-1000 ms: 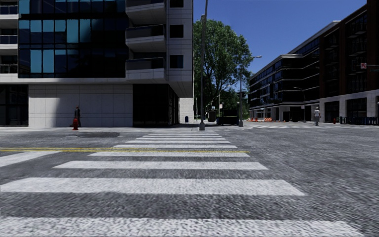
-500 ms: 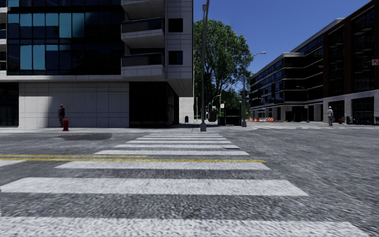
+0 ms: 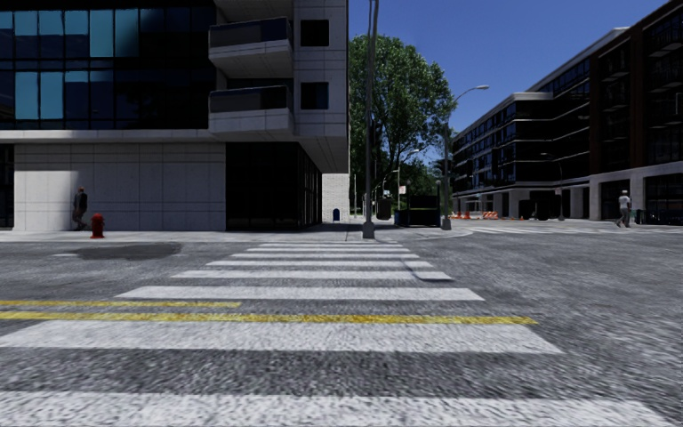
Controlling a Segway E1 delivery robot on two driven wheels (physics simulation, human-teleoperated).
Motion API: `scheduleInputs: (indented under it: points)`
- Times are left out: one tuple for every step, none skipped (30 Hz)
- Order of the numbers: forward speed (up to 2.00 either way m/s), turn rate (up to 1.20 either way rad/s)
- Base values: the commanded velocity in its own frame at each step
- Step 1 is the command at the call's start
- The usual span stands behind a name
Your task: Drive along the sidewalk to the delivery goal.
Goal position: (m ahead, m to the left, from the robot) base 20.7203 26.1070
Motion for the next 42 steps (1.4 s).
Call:
scheduleInputs:
  points:
    - [2.0,0.0]
    - [2.0,0.0]
    - [2.0,0.0]
    - [2.0,0.0]
    - [2.0,0.0]
    - [2.0,0.0]
    - [2.0,0.0]
    - [2.0,0.0]
    - [2.0,0.0]
    - [2.0,0.0]
    - [2.0,0.0]
    - [2.0,0.0]
    - [2.0,0.0]
    - [2.0,0.0]
    - [2.0,0.0]
    - [2.0,0.0]
    - [2.0,0.0]
    - [2.0,0.0]
    - [2.0,0.0]
    - [2.0,0.0]
    - [2.0,0.0]
    - [2.0,0.0]
    - [2.0,0.0]
    - [2.0,0.0]
    - [2.0,0.0]
    - [2.0,0.0]
    - [2.0,0.0]
    - [2.0,0.0]
    - [2.0,0.0]
    - [2.0,0.0]
    - [2.0,0.0]
    - [2.0,0.0]
    - [2.0,0.0]
    - [2.0,0.0]
    - [2.0,0.0]
    - [2.0,0.0]
    - [2.0,0.0]
    - [2.0,0.0]
    - [2.0,0.0]
    - [2.0,0.0]
    - [2.0,0.0]
    - [2.0,0.0]
